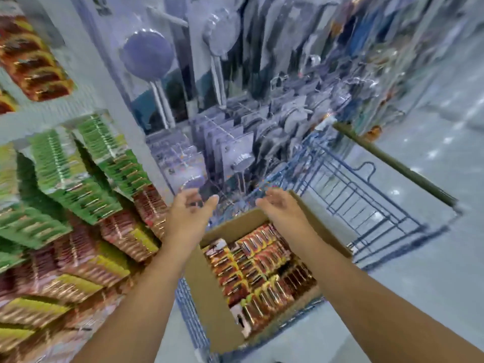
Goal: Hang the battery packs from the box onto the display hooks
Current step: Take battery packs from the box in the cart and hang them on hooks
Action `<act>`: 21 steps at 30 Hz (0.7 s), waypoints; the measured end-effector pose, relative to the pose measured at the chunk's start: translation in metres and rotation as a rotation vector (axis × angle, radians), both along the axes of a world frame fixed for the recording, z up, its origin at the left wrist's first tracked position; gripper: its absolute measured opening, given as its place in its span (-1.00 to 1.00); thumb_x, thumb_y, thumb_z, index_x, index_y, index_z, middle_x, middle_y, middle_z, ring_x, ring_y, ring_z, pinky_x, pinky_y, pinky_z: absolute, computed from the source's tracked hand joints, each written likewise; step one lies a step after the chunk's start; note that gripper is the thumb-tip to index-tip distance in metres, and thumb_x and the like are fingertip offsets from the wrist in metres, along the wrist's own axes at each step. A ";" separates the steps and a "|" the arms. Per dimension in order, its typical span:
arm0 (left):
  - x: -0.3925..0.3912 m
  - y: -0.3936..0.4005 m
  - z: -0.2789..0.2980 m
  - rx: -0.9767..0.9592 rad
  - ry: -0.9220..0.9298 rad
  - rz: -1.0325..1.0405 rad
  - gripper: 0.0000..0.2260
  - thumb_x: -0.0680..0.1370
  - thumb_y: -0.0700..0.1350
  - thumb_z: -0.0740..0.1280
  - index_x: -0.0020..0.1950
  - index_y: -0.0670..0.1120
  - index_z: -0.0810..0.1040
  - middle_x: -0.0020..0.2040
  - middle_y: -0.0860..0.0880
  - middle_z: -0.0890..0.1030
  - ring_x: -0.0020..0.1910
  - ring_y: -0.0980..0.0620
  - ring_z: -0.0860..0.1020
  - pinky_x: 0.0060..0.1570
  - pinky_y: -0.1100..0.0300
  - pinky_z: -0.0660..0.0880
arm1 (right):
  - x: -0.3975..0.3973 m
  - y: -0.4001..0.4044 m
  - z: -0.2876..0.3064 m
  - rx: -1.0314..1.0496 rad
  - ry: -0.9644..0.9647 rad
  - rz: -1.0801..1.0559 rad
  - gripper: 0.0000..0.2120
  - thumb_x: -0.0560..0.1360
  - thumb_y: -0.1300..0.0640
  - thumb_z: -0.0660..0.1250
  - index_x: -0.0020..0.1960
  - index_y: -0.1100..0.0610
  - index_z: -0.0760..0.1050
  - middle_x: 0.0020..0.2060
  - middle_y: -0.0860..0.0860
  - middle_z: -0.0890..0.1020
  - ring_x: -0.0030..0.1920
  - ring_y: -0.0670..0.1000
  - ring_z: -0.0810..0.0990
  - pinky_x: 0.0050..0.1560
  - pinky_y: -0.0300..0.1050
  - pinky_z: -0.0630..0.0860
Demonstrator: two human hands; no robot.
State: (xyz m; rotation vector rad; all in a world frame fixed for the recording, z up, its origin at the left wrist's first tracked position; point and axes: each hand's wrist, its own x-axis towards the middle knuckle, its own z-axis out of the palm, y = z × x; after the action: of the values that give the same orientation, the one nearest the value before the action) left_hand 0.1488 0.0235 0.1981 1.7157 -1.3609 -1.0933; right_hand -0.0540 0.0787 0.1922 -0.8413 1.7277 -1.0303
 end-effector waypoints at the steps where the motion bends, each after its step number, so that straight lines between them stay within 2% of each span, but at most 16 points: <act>1: -0.016 -0.003 -0.014 0.023 0.001 -0.047 -0.59 0.53 0.10 0.52 0.30 -0.01 0.53 0.17 0.00 0.63 0.06 0.04 0.59 0.08 0.13 0.47 | -0.012 0.003 -0.012 0.034 0.022 -0.046 -0.59 0.60 -0.08 0.43 0.39 0.01 0.47 0.18 -0.10 0.58 0.13 -0.07 0.56 0.17 -0.11 0.44; 4: -0.057 -0.011 -0.056 0.086 -0.005 -0.181 -0.55 0.52 0.10 0.53 0.32 -0.02 0.52 0.20 0.02 0.60 0.12 0.03 0.59 0.16 0.13 0.49 | -0.042 0.008 -0.051 0.146 0.056 -0.141 -0.59 0.53 -0.21 0.46 0.32 -0.17 0.48 0.20 -0.13 0.59 0.14 -0.06 0.61 0.15 -0.06 0.52; 7: -0.085 -0.024 -0.102 0.154 -0.110 -0.312 -0.47 0.47 0.25 0.50 0.35 0.04 0.52 0.24 0.06 0.58 0.13 0.03 0.59 0.14 0.15 0.47 | -0.064 0.008 -0.086 0.225 0.115 -0.238 -0.53 0.52 -0.24 0.47 0.34 -0.09 0.49 0.22 -0.08 0.59 0.22 0.01 0.59 0.21 -0.05 0.48; 9: -0.098 -0.032 -0.135 0.167 -0.202 -0.362 -0.38 0.37 0.42 0.42 0.31 0.11 0.52 0.24 0.07 0.61 0.11 0.03 0.61 0.19 0.06 0.54 | -0.077 0.007 -0.112 0.261 0.168 -0.277 -0.50 0.51 -0.24 0.46 0.35 -0.05 0.49 0.20 -0.07 0.60 0.19 0.02 0.60 0.23 -0.02 0.51; 10: -0.103 -0.035 -0.150 0.168 -0.241 -0.377 -0.38 0.36 0.44 0.41 0.30 0.12 0.52 0.25 0.07 0.61 0.12 0.01 0.61 0.22 0.00 0.55 | -0.082 0.005 -0.126 0.275 0.204 -0.288 -0.51 0.52 -0.23 0.46 0.35 -0.04 0.50 0.21 -0.05 0.61 0.17 0.02 0.61 0.24 0.00 0.53; 12: -0.113 -0.040 -0.177 0.188 -0.318 -0.428 -0.43 0.45 0.35 0.45 0.35 0.08 0.52 0.32 0.03 0.59 0.23 -0.06 0.59 0.27 -0.03 0.53 | -0.092 0.000 -0.157 0.310 0.290 -0.280 -0.53 0.53 -0.21 0.44 0.33 0.01 0.51 0.19 0.00 0.62 0.16 0.04 0.62 0.23 0.03 0.56; 15: -0.128 -0.044 -0.217 0.201 -0.475 -0.504 -0.43 0.53 0.25 0.44 0.44 0.01 0.49 0.39 -0.04 0.53 0.37 -0.09 0.51 0.27 0.06 0.49 | -0.103 -0.010 -0.194 0.356 0.418 -0.234 -0.54 0.57 -0.13 0.41 0.35 0.13 0.54 0.18 0.07 0.62 0.21 0.11 0.61 0.28 0.07 0.55; 18: -0.142 -0.048 -0.261 0.182 -0.589 -0.568 -0.42 0.55 0.23 0.42 0.48 -0.02 0.45 0.40 -0.06 0.52 0.38 -0.09 0.49 0.31 0.02 0.49 | -0.110 -0.023 -0.226 0.380 0.573 -0.148 -0.66 0.63 -0.09 0.35 0.30 0.10 0.55 0.18 0.06 0.58 0.22 0.11 0.58 0.26 0.09 0.56; 21: -0.151 -0.046 -0.299 0.207 -0.606 -0.579 -0.42 0.60 0.14 0.41 0.54 -0.06 0.38 0.45 -0.08 0.49 0.40 -0.11 0.49 0.37 -0.07 0.48 | -0.111 -0.033 -0.259 0.438 0.758 -0.021 -0.62 0.68 -0.13 0.23 0.35 0.11 0.48 0.28 0.07 0.53 0.28 0.12 0.53 0.26 0.10 0.55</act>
State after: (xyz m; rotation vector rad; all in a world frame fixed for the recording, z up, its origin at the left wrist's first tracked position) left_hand -0.0023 -0.0230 -0.1007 1.9501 -2.2968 -1.0752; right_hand -0.1652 0.0456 -0.0672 -0.9863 2.4725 -0.3022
